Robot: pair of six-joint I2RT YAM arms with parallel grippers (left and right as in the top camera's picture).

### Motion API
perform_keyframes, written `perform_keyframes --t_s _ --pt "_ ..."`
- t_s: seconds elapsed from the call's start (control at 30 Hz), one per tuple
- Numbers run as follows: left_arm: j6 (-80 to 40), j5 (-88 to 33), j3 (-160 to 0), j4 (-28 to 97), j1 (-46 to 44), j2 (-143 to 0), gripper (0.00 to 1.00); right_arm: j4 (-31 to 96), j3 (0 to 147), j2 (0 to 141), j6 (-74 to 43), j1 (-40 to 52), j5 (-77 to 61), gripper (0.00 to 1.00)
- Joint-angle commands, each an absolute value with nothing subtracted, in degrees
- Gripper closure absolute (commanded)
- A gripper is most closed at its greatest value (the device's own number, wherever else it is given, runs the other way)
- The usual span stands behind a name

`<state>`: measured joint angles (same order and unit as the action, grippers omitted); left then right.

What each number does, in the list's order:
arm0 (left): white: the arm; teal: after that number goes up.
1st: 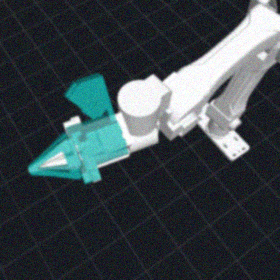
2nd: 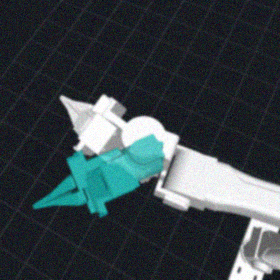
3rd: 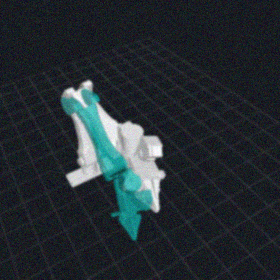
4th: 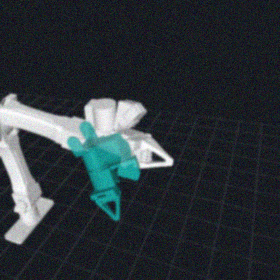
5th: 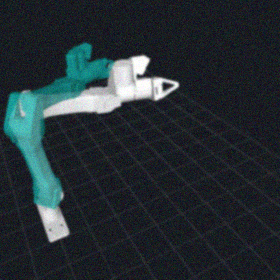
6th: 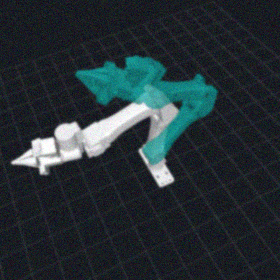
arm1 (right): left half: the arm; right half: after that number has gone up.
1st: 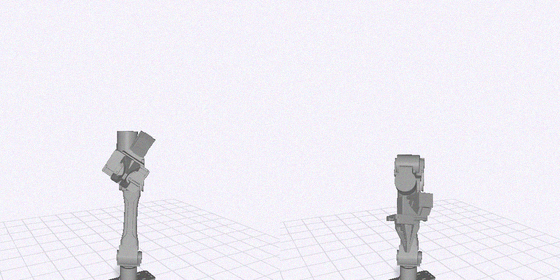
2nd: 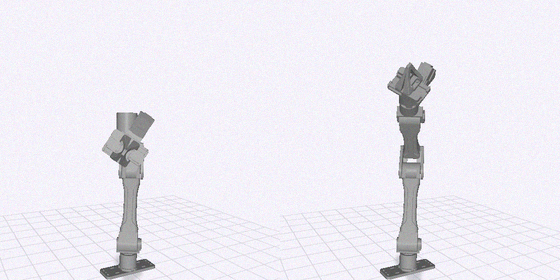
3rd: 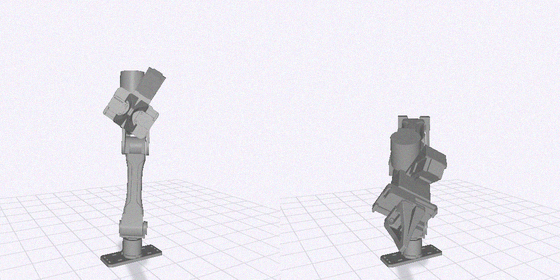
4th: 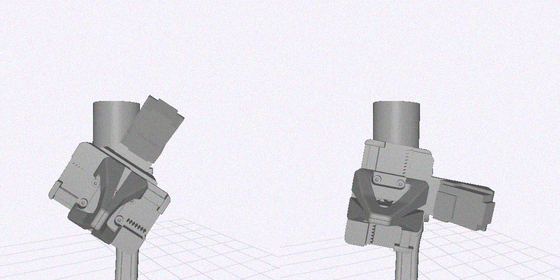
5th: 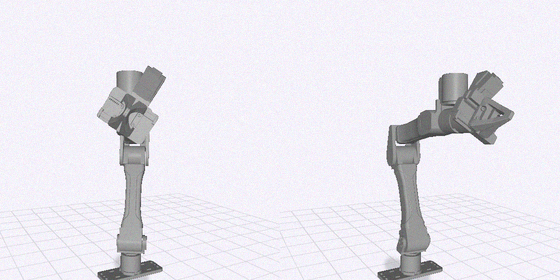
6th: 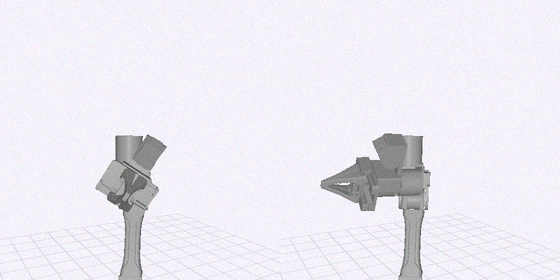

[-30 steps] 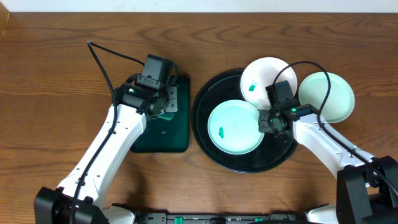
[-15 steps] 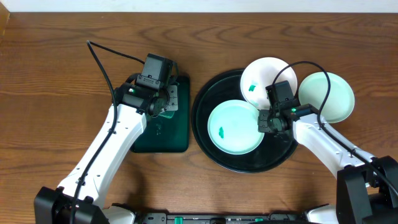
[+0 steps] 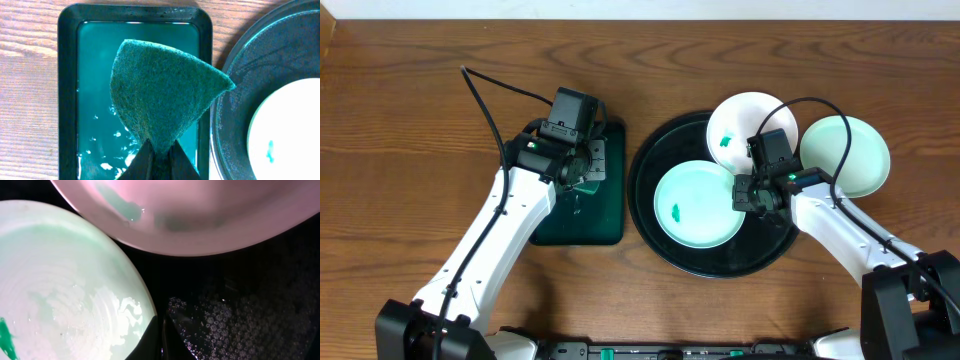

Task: Clean dirty plates on tray and stack at the side

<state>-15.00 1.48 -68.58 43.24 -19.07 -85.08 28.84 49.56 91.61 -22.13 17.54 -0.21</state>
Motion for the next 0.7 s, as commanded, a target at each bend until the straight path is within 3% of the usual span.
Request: perform_keyframes --t_s 0.0,0.1,0.17,0.4,0.67 --pt "-15.31 2.0 -68.47 43.48 -19.11 -85.73 0.93 28.67 48.84 92.05 -22.28 18.11 -1.02 0.99" --pt "-15.31 2.0 -68.47 43.48 -19.11 -85.73 0.93 28.51 48.84 92.05 -22.26 18.11 -1.3 0.98" --pt "-15.29 2.0 -68.47 43.48 -19.11 -85.73 0.93 28.29 48.84 92.05 -22.24 18.11 -2.04 0.89" --pt "-15.29 2.0 -68.47 43.48 -19.11 -85.73 0.92 27.33 48.84 92.05 -20.03 18.11 -1.98 0.79" --pt "-15.29 2.0 -68.47 43.24 -19.11 -85.73 0.93 26.35 47.94 92.05 -19.46 18.11 -1.78 0.79"
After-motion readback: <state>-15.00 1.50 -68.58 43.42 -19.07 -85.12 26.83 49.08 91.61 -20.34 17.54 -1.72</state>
